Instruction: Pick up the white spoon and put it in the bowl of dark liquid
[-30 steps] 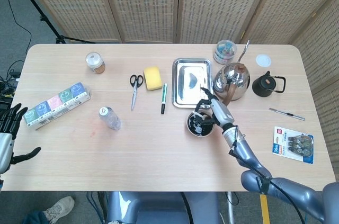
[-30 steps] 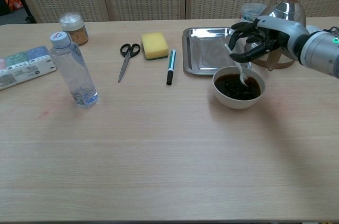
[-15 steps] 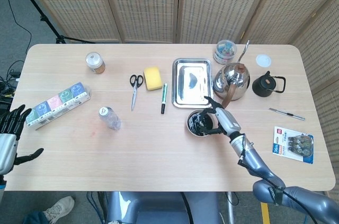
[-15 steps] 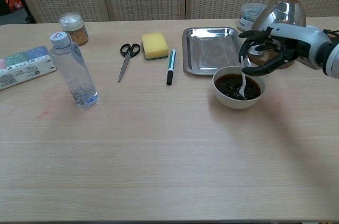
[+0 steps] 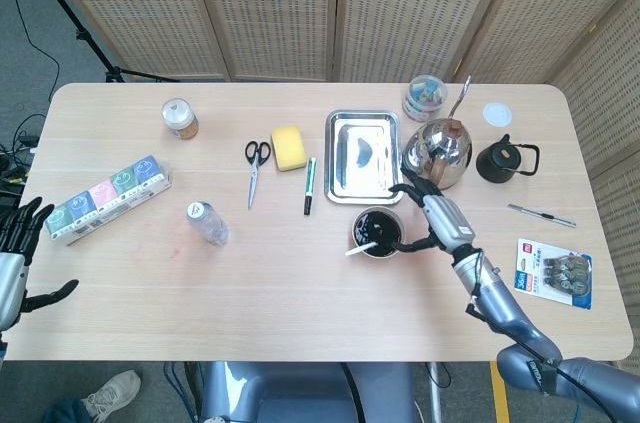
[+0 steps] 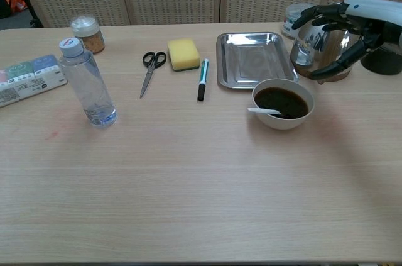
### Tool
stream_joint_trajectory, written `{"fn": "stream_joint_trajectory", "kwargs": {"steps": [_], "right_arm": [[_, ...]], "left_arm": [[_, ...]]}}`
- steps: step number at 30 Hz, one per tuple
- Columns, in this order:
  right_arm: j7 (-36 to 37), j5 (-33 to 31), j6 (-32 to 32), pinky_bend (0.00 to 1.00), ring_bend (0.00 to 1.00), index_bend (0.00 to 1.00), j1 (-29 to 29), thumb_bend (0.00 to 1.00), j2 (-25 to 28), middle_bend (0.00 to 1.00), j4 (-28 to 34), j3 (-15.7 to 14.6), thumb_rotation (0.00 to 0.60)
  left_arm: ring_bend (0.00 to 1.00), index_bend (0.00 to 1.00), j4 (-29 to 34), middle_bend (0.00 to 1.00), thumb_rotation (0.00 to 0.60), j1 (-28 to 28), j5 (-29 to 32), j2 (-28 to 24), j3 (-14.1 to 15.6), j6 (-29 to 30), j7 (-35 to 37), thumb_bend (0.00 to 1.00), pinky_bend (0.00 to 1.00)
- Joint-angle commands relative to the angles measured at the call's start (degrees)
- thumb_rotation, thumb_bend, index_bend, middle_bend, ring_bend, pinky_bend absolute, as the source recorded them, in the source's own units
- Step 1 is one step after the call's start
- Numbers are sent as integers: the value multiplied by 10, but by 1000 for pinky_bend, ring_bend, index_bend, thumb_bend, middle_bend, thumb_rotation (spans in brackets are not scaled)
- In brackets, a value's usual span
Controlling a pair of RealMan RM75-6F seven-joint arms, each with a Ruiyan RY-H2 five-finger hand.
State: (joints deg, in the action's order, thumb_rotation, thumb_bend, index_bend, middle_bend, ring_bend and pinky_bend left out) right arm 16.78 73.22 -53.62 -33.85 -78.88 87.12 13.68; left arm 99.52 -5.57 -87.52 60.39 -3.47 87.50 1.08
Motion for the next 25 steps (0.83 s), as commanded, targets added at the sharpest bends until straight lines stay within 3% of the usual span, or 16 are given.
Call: {"fn": "stream_joint_trajectory", "kwargs": {"steps": [1,6,11,15,25], "right_arm": [[-52,48,-53,0,0,197,23,0,34,0,8,-24,600],[-120,127,-174,0,0,183,78,0,55,0,-33,-62,600],[-137,174,-250,0,0,81,114,0,57,0,-78,-86,600],[-155,188,-281,0,0,0,133,0,59,0,-94,-96,600],[-200,190,-347,0,0,0,212,0,89,0,-48,-132,600]], "left_arm": [[0,19,0,0,600,1,-2,1,1,2,-2,0,0],[0,20,-2,0,600,7,-9,6,8,9,-14,0,0],[0,4,-3,0,600,13,-14,12,12,16,-24,0,0],[0,0,-5,0,600,16,-16,17,14,21,-34,0,0],[0,0,-19,0,600,30,-19,23,24,29,-41,0,0]]}}
